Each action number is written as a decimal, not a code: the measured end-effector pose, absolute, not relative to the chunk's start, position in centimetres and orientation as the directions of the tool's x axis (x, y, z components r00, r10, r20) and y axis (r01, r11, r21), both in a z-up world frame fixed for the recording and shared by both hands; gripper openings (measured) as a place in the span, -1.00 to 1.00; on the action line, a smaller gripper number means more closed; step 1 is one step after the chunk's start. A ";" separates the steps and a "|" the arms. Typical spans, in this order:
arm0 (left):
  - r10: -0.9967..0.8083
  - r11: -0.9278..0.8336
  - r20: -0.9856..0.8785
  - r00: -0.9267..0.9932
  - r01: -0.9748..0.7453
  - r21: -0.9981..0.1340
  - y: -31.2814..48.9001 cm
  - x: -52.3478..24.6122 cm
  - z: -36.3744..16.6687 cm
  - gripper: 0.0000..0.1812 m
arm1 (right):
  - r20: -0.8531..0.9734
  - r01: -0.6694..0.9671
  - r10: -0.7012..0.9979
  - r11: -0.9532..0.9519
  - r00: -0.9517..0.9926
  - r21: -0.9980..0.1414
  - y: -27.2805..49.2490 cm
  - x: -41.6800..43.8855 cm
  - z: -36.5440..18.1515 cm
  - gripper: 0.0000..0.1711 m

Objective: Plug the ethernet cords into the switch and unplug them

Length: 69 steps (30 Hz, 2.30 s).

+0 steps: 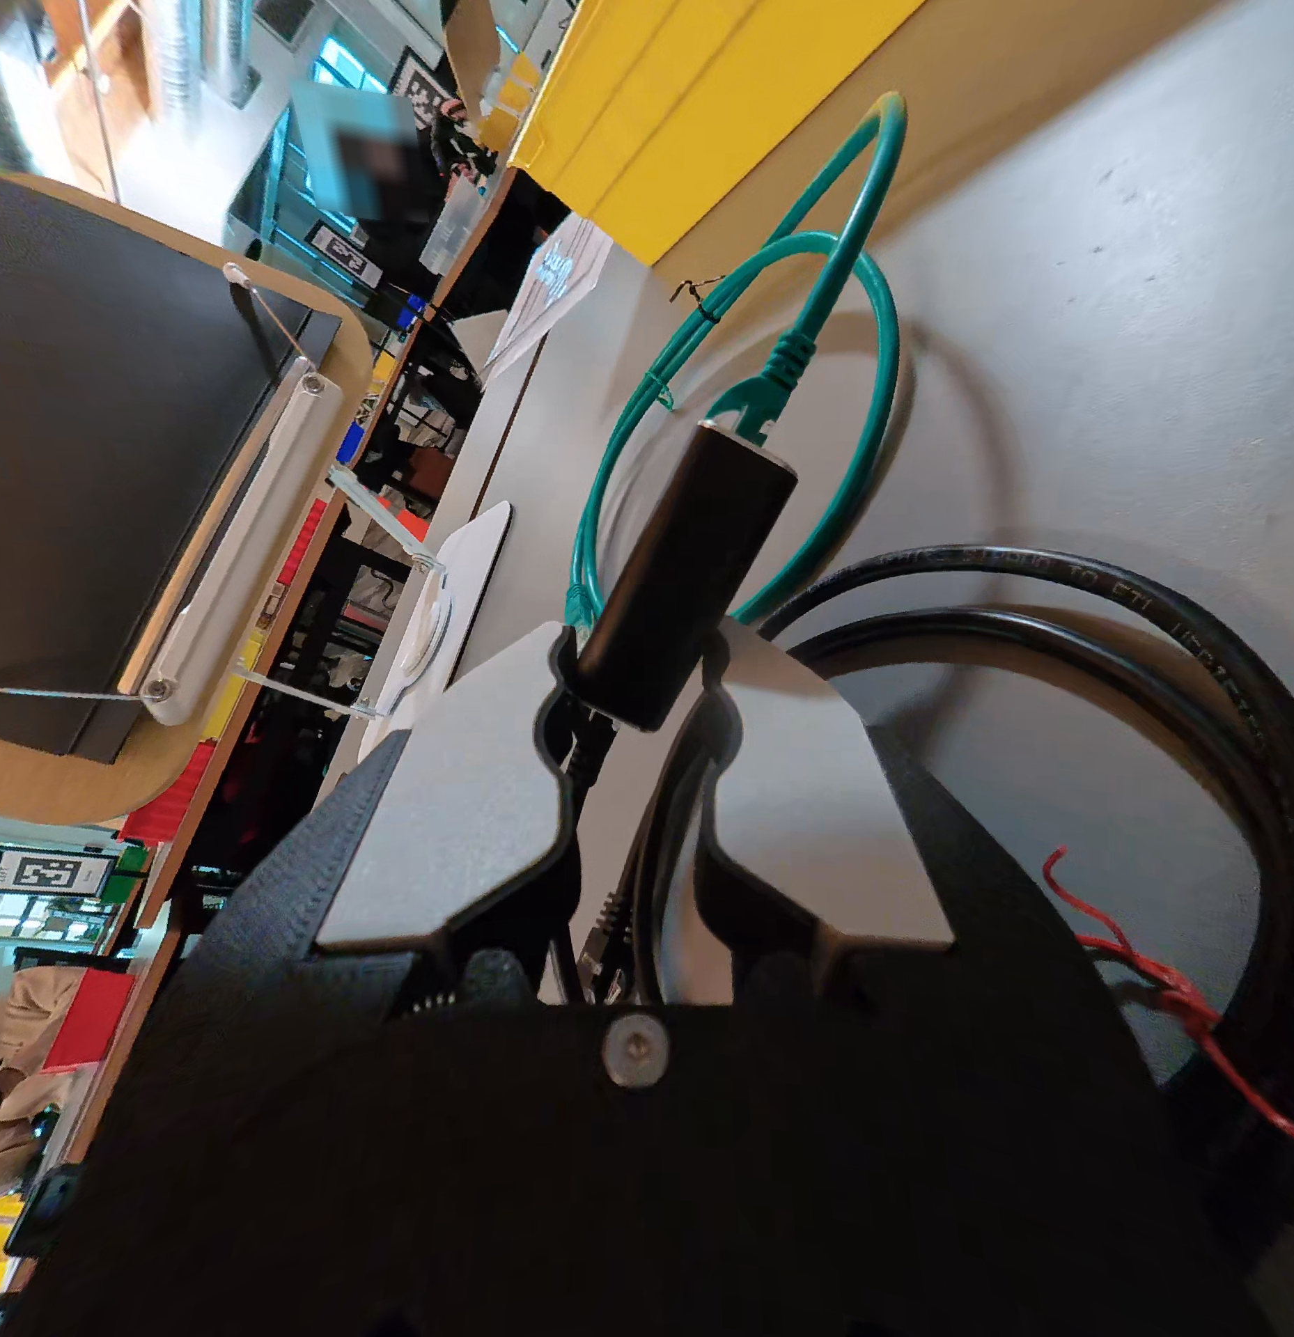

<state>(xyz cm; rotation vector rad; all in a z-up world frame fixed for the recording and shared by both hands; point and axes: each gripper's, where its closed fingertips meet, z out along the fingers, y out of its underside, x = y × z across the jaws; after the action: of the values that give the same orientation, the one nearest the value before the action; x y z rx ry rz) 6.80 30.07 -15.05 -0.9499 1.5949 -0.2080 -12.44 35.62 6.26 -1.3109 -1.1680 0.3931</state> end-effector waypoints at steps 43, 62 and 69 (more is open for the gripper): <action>-0.655 0.682 -0.755 -0.027 -0.450 -0.576 29.6 6.9 -16.0 -0.63 | 0.317 0.468 0.795 0.048 0.517 -0.883 44.1 -14.3 15.8 -0.93; -0.619 0.678 -0.786 -0.017 -0.516 -0.523 31.6 6.2 -16.8 -0.64 | -0.032 0.350 0.699 -0.397 0.714 -0.848 19.3 15.1 4.7 -0.93; -0.610 0.651 -0.792 0.020 -0.557 -0.515 33.2 5.7 -16.8 -0.64 | -0.194 0.143 0.491 -0.567 0.849 -0.811 25.3 20.9 -6.1 -0.79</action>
<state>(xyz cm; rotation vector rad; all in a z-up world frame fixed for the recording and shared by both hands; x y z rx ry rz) 5.68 33.18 -16.85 -0.9747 1.6352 -0.0533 20.86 25.32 -6.07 -2.1523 -0.4599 0.5091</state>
